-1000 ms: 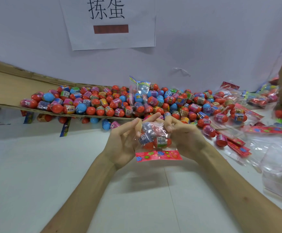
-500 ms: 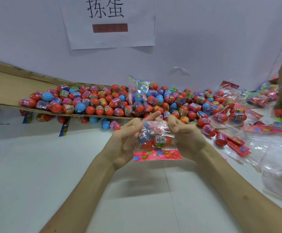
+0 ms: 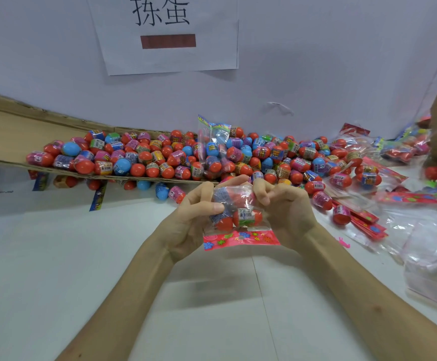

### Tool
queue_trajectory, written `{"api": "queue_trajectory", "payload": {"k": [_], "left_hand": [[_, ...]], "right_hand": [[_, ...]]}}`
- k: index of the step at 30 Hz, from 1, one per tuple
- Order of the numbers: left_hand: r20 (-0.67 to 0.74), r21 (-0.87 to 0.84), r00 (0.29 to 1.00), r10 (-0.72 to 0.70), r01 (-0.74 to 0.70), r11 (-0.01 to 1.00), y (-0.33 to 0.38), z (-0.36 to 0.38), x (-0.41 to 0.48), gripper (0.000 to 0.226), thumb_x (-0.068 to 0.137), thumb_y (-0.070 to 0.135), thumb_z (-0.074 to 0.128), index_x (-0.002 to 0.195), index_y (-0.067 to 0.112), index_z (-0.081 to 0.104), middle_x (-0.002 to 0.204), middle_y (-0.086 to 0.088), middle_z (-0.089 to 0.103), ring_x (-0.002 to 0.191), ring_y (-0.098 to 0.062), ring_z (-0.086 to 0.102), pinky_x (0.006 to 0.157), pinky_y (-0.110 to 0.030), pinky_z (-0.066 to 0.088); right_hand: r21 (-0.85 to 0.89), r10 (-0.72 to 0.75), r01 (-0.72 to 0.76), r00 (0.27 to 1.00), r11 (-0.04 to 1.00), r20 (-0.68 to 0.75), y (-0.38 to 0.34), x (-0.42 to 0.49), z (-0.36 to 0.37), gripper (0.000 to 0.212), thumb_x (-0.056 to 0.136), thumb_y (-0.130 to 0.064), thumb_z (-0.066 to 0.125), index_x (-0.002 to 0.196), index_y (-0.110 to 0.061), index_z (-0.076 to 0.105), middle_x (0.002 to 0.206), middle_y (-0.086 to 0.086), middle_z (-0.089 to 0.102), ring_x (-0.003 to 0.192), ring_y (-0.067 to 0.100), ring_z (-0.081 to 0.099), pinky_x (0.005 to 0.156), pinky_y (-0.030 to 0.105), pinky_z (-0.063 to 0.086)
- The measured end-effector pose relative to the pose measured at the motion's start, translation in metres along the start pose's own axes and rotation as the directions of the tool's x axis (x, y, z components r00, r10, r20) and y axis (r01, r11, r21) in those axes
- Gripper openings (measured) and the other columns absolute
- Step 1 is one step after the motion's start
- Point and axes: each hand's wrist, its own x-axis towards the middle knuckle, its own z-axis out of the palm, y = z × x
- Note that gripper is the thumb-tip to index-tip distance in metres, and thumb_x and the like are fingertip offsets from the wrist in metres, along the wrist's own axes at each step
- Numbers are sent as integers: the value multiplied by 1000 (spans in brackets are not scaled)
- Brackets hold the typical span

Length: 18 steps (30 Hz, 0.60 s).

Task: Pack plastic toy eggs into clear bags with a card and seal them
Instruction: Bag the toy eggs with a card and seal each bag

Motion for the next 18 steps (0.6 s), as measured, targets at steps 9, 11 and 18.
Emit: {"api": "queue_trajectory", "payload": {"k": [9,11,18], "left_hand": [[43,-31,998,40,-38,999,-1,-1,-1,25,84,7,65,67,23,56,145,-2,62,132,-26,61,85,-36,60],[66,-42,997,45,-42,998,-1,-1,-1,24,84,7,63,68,24,56,145,-1,62,132,-25,60,86,-36,60],[125,-103,991,47,-34,994,-1,-1,-1,20,83,5,60,76,21,52,158,-4,48,143,-34,49,102,-51,53]], "right_hand": [[19,-75,75,997,997,18,2,3,11,25,78,-10,70,67,-22,51,77,-5,60,70,12,64,58,27,56],[48,-64,61,997,997,45,2,3,9,26,77,-10,73,68,-23,52,80,-4,60,72,13,63,61,28,56],[210,-58,21,983,977,171,-2,3,5,26,76,-12,82,81,-19,57,92,3,59,84,22,63,74,34,57]]}}
